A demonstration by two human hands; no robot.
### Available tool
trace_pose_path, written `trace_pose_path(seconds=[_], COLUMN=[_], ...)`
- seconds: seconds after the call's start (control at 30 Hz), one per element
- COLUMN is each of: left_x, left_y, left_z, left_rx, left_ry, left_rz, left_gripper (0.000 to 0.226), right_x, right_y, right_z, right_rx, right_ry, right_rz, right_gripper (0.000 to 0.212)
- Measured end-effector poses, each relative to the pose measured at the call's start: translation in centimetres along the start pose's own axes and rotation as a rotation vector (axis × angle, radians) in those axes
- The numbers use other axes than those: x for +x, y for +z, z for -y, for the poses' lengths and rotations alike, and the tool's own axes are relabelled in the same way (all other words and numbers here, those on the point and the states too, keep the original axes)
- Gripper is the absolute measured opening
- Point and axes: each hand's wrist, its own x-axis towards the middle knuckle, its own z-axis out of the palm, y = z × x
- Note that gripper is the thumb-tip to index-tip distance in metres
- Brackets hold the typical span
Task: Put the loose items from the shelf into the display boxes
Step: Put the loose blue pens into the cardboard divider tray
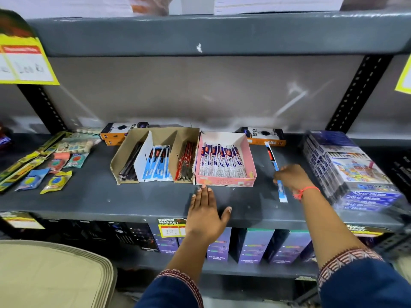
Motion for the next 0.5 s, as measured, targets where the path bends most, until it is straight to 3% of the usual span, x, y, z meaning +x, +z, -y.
trace_pose_path(seconds=[0.17, 0.37, 0.5], left_x=[0.0, 0.1, -0.1], left_y=[-0.2, -0.4, -0.3], left_z=[0.1, 1.3, 2.7], left_rx=[-0.021, -0.046, -0.066], left_ry=[0.022, 0.11, 0.186], left_rz=[-0.01, -0.023, -0.073], left_gripper=[0.08, 0.08, 0.098], right_x=[-2.4, -5.2, -6.4], right_y=[1.0, 4.7, 6.4], right_z=[2.4, 4.9, 6.3], right_rx=[0.379, 0.583, 0.637], right_ry=[-0.06, -0.044, -0.036], right_rz=[0.124, 0.327, 0.431], right_gripper=[0.026, 0.022, 0.021])
